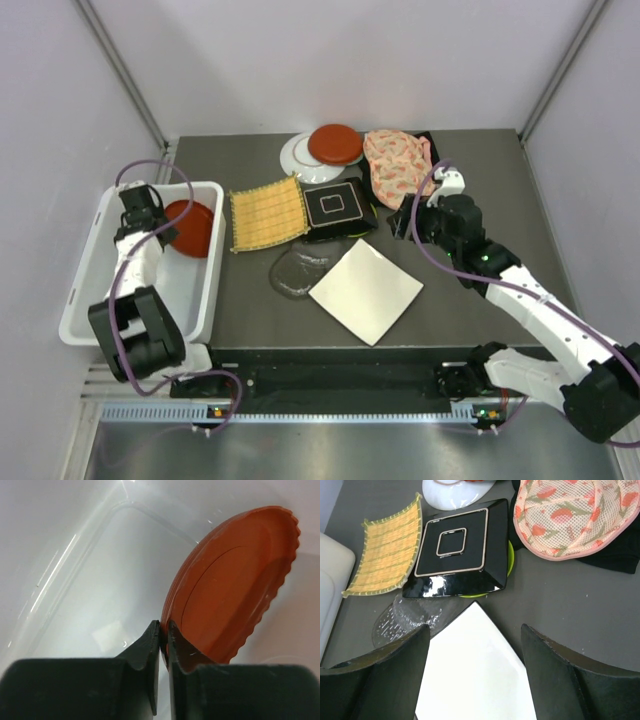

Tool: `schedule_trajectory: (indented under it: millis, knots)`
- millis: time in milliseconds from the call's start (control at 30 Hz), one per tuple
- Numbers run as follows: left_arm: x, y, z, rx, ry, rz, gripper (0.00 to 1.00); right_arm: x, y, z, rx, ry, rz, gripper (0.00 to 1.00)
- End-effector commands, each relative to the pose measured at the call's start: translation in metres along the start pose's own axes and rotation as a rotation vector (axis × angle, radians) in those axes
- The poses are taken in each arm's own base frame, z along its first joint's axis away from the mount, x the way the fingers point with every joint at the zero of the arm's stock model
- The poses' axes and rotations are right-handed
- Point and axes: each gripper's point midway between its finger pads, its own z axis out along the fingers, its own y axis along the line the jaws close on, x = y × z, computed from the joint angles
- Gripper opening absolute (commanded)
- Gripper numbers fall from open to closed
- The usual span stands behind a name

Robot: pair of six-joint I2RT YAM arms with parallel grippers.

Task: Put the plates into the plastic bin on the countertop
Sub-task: Place the plate in the plastic bin, then pick up the plate at the center of the board.

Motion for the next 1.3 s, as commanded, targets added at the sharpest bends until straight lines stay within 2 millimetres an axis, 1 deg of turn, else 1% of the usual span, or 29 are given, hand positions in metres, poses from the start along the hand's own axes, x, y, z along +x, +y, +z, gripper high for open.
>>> schedule_trajectory:
  millis: [0,33,133,167,267,300,400,533,733,800,833,900,933,967,1000,1033,1067,1100,1133,1167,1200,1233,1267]
  knots:
    - [-0.003,-0.006,0.013,0.013,0.076,0.01,0.22,-0.001,-0.001,0.001,0.001,0.005,0.011,0.73]
    - [0.002,-0.004,0.014,0.006,0.101,0.015,0.3,-0.002,-0.002,0.001,0.006,0.003,0.01,0.73]
    - [0.003,-0.002,0.015,-0.007,0.105,0.019,0.47,0.0,-0.005,0.001,0.018,0.011,0.007,0.74]
    - [0.0,-0.001,0.013,-0.011,0.092,0.018,0.63,0.0,-0.004,0.001,0.018,0.011,0.006,0.74]
    - [-0.005,0.004,0.01,-0.038,0.069,0.016,0.8,0.001,-0.006,0.001,0.024,0.012,0.006,0.74]
    - [-0.006,0.005,0.009,-0.046,0.064,0.012,0.89,0.0,-0.006,0.001,0.025,0.011,0.006,0.74]
    - [-0.01,0.008,0.007,-0.059,0.048,0.007,0.99,0.001,-0.006,0.001,0.027,0.015,0.01,0.75]
    - [-0.014,0.01,0.004,-0.076,0.031,0.002,0.99,0.002,-0.007,0.001,0.039,0.022,0.01,0.75]
    - [-0.023,0.007,-0.009,-0.057,-0.005,-0.01,0.99,0.002,-0.01,0.001,0.053,0.025,0.011,0.75]
    - [-0.025,0.001,-0.012,-0.021,-0.012,-0.019,0.99,0.003,-0.01,0.002,0.054,0.027,0.013,0.76]
    - [-0.029,-0.005,-0.017,0.007,-0.026,-0.022,0.99,0.006,-0.012,0.003,0.06,0.036,0.01,0.76]
    - [-0.031,-0.015,-0.023,0.048,-0.037,-0.025,0.99,0.007,-0.011,0.006,0.057,0.042,0.008,0.76]
    - [-0.039,-0.02,-0.03,0.062,-0.077,-0.021,0.99,0.011,-0.012,0.009,0.063,0.058,0.006,0.76]
    - [-0.038,-0.024,-0.034,0.074,-0.089,-0.013,0.99,0.013,-0.014,0.009,0.07,0.078,0.007,0.76]
    - [-0.038,-0.037,-0.039,0.111,-0.102,0.008,0.99,0.015,-0.017,0.011,0.081,0.095,0.011,0.76]
    - [-0.042,-0.046,-0.05,0.141,-0.137,0.022,0.99,0.019,-0.02,0.011,0.094,0.116,0.02,0.76]
    - [-0.042,-0.054,-0.055,0.163,-0.154,0.038,0.99,0.027,-0.024,0.011,0.114,0.161,0.023,0.76]
    - [-0.038,-0.075,-0.063,0.214,-0.165,0.088,0.99,0.032,-0.028,0.01,0.124,0.179,0.029,0.76]
    - [-0.038,-0.085,-0.072,0.242,-0.188,0.114,0.99,0.046,-0.034,0.008,0.14,0.213,0.036,0.76]
    - [-0.029,-0.108,-0.08,0.302,-0.189,0.168,0.99,0.054,-0.039,0.005,0.152,0.228,0.04,0.76]
    - [-0.026,-0.119,-0.087,0.336,-0.193,0.204,0.99,0.06,-0.047,0.002,0.17,0.241,0.062,0.76]
    - [-0.02,-0.132,-0.094,0.389,-0.187,0.23,0.99,0.078,-0.058,-0.002,0.194,0.274,0.092,0.76]
    - [-0.017,-0.137,-0.096,0.412,-0.182,0.243,0.99,0.083,-0.058,-0.005,0.171,0.287,0.124,0.76]
